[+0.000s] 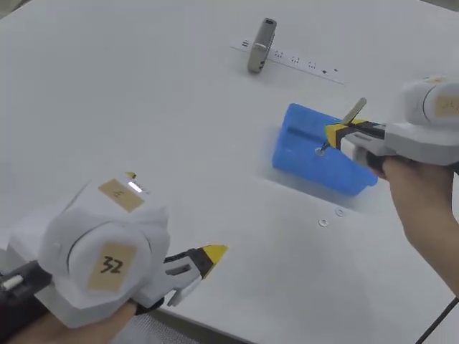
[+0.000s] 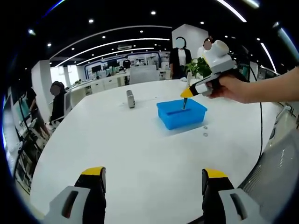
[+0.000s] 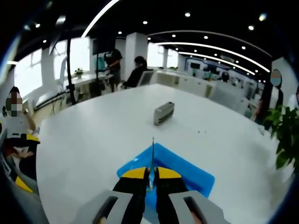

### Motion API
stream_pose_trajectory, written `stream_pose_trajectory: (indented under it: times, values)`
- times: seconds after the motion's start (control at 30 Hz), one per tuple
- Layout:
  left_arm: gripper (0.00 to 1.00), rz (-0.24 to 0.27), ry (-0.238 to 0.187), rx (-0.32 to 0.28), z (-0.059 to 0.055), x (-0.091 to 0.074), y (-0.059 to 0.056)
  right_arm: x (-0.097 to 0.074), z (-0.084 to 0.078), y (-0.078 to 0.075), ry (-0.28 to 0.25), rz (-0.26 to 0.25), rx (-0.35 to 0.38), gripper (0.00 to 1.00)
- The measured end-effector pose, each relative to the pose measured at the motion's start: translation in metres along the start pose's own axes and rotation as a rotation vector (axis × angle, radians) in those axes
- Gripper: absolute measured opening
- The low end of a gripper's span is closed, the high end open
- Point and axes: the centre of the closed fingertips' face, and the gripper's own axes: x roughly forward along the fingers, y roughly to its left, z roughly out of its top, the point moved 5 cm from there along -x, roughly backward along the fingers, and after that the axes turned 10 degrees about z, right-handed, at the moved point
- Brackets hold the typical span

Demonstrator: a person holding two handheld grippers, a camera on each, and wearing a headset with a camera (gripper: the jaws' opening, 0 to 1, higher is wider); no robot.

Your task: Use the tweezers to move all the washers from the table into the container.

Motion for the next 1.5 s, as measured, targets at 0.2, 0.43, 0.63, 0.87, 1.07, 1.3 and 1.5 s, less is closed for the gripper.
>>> stream_pose_trajectory:
  times: [0.2, 0.43, 0.63, 0.87, 1.07, 1.3, 1.5]
  values:
    - [0.86, 0.001, 0.009, 0.003, -0.001, 0.001, 0.0, 0.013, -0.01, -0.007, 0.02, -0.005, 0.017, 0.03]
    - [0.86, 0.004, 0.018, 0.003, -0.002, 0.002, 0.001, 0.026, -0.02, -0.016, 0.046, -0.015, 0.019, 0.03]
    - [0.85, 0.005, 0.023, 0.005, -0.003, 0.002, 0.001, 0.033, -0.026, -0.019, 0.052, -0.007, 0.044, 0.03]
    - [0.85, 0.005, 0.027, 0.007, -0.004, 0.003, 0.0, 0.038, -0.034, -0.018, 0.059, 0.003, 0.059, 0.03]
    - [0.85, 0.006, 0.031, 0.008, -0.004, 0.002, 0.0, 0.038, -0.036, -0.02, 0.058, -0.005, 0.062, 0.03]
    - [0.85, 0.008, 0.03, 0.007, -0.004, 0.002, 0.001, 0.035, -0.038, -0.016, 0.06, -0.013, 0.037, 0.03]
    - [0.85, 0.003, 0.027, 0.012, -0.004, 0.002, 0.0, 0.035, -0.036, -0.017, 0.065, -0.011, 0.061, 0.04]
